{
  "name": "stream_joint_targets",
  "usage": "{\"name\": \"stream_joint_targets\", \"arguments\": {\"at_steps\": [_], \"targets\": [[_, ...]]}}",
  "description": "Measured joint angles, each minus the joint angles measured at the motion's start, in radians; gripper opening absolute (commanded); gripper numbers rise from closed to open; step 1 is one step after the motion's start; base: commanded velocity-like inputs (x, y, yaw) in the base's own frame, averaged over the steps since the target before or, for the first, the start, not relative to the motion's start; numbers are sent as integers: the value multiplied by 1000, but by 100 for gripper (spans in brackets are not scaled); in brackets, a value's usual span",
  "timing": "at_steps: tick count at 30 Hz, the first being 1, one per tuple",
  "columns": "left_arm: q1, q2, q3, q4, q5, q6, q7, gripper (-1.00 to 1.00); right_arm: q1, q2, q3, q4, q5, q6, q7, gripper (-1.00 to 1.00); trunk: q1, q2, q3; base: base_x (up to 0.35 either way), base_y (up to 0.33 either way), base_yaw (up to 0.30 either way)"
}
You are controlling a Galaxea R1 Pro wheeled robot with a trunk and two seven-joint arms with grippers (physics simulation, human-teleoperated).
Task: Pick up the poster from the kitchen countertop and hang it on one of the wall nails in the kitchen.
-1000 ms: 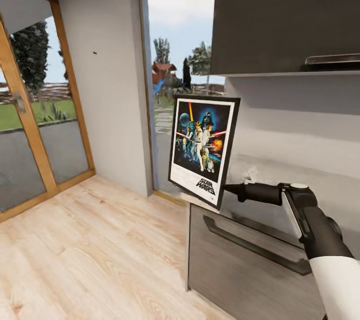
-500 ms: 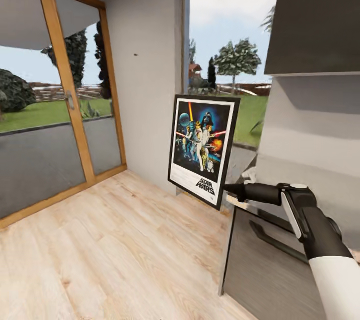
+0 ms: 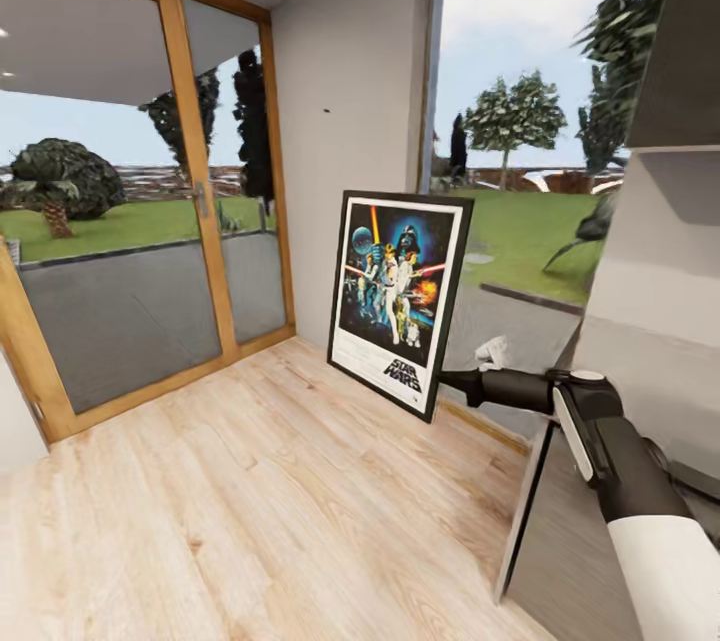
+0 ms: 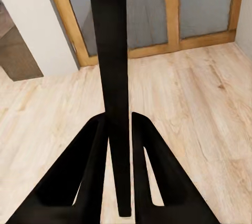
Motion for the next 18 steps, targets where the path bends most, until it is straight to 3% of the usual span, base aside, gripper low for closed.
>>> {"name": "stream_joint_targets", "arguments": {"at_steps": [4,5,8,9,10,11,12,14,18], "targets": [[0,3,0,0,1,2,0,100,5,11,-1,6,0,-2,-1,-100,0,0,0,0,235,7],[0,3,28,1,1,2,-1,100,11,14,0,39,3,-20,-2,-100,0,0,0,0,50,0],[0,3,35,0,1,2,-1,100,33,14,0,64,2,-69,-2,-100,0,0,0,0,33,0],[0,2,36,0,1,2,-1,100,44,14,0,73,2,-92,-2,-100,0,0,0,0,13,0],[0,2,38,-1,2,3,-1,100,77,14,0,96,4,-166,-3,-100,0,0,0,0,0,0],[0,1,35,-2,3,5,0,100,129,15,-2,202,-9,-310,-4,-100,0,0,0,0,0,0],[0,0,34,-2,4,5,0,100,157,14,-1,295,5,-335,-4,-100,0,0,0,0,0,0],[0,-1,32,-2,4,5,0,100,160,12,-4,292,-2,-388,-1,-100,-4,7,2,0,0,0],[0,-1,32,-1,4,6,0,100,161,13,-4,302,-3,-405,0,-100,-19,35,10,0,0,0]]}}
